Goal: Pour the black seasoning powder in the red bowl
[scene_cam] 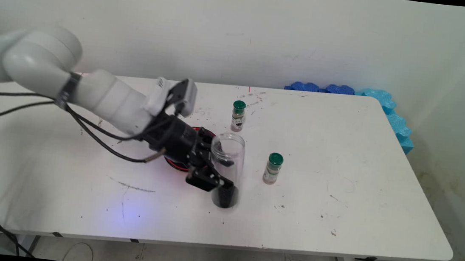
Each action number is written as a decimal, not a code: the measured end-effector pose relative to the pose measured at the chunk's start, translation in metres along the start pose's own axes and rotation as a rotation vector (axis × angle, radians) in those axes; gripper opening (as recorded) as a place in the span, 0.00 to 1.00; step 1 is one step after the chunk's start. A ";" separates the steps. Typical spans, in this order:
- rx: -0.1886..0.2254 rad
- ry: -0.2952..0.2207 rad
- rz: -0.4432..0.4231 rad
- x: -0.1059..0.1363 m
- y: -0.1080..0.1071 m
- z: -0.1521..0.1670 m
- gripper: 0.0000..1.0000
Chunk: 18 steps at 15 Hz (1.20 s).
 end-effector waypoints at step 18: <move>-0.077 -0.027 -0.199 0.046 -0.007 -0.103 0.00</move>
